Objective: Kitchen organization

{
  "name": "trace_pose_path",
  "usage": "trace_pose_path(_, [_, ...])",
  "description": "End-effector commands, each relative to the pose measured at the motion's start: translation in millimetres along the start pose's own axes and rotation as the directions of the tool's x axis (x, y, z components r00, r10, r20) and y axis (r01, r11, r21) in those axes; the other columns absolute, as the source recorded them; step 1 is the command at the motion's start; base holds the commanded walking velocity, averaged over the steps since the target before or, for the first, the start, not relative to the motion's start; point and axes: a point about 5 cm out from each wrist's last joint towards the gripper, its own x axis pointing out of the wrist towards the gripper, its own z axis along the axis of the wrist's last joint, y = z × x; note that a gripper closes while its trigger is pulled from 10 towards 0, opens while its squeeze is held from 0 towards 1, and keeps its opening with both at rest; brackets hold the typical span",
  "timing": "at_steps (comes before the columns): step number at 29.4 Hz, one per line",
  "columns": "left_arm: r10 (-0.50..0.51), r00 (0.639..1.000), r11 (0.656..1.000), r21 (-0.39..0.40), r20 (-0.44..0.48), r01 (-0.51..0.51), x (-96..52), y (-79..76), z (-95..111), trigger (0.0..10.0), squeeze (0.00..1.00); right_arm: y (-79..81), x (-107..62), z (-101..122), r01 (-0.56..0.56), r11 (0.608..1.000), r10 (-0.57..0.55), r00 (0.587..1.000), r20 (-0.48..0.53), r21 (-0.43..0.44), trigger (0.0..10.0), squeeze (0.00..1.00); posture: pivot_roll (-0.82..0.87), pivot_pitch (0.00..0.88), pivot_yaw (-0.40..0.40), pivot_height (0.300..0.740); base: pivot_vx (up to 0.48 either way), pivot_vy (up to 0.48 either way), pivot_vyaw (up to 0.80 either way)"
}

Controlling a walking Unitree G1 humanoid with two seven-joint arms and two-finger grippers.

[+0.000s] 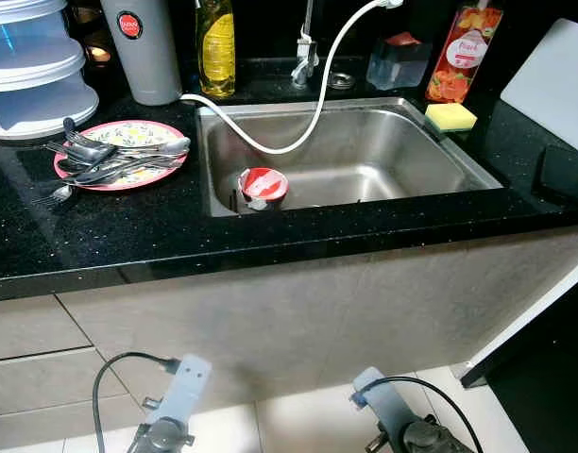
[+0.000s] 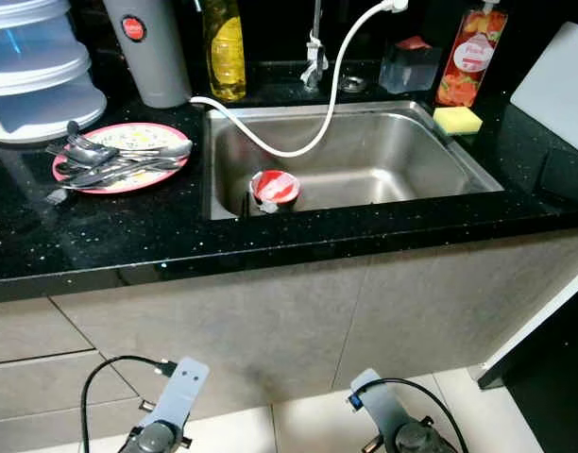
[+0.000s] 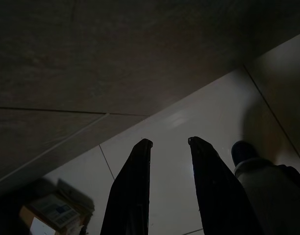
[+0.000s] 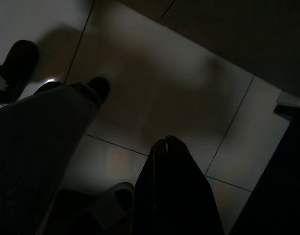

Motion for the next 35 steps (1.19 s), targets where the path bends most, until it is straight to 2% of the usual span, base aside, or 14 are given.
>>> trace_pose_path(1, [-0.012, 1.0, 1.0, 0.013, 0.004, 0.012, 0.4, -3.6, 4, 10.0, 0.0, -4.3, -0.6, 0, 0.01, 1.0, -0.01, 1.0, -0.005, 0.006, 10.0, 0.0, -0.01, 0.0, -0.026, 0.74, 0.0, 0.0, 0.0])
trace_pose_path(11, [-0.014, 1.0, 1.0, 0.022, -0.009, 0.014, 0.6, -2.4, 2, 10.0, 0.0, -3.0, -1.8, -8, 0.012, 1.0, -0.012, 1.0, -0.018, 0.015, 10.0, 0.0, -0.01, 0.0, -0.028, 0.74, 0.0, 0.0, 0.0])
trace_pose_path(22, [-0.028, 1.0, 0.991, 0.13, 0.009, 0.026, -0.2, -7.0, 2, 10.0, 0.0, 1.2, -2.8, -16, 0.0, 1.0, 0.001, 0.999, -0.038, 0.004, 10.0, 0.0, 0.01, 0.0, -0.045, 0.74, 0.0, 0.0, 0.0])
trace_pose_path(31, [-0.019, 1.0, 0.993, 0.12, -0.003, 0.019, 0.0, -5.7, 2, 10.0, 0.0, -1.8, -2.9, -15, 0.004, 1.0, -0.005, 0.999, -0.044, -0.015, 10.0, 0.0, 0.02, 0.0, -0.055, 0.74, 0.0, 0.0, 0.0])
trace_pose_path(35, [-0.025, 0.998, 0.998, 0.056, -0.057, 0.029, -0.8, -4.5, -6, 10.0, 0.0, -2.5, -1.7, -8, 0.006, 1.0, -0.007, 1.0, -0.027, -0.016, 10.0, 0.0, 0.02, 0.0, -0.058, 0.74, 0.0, 0.0, 0.0])
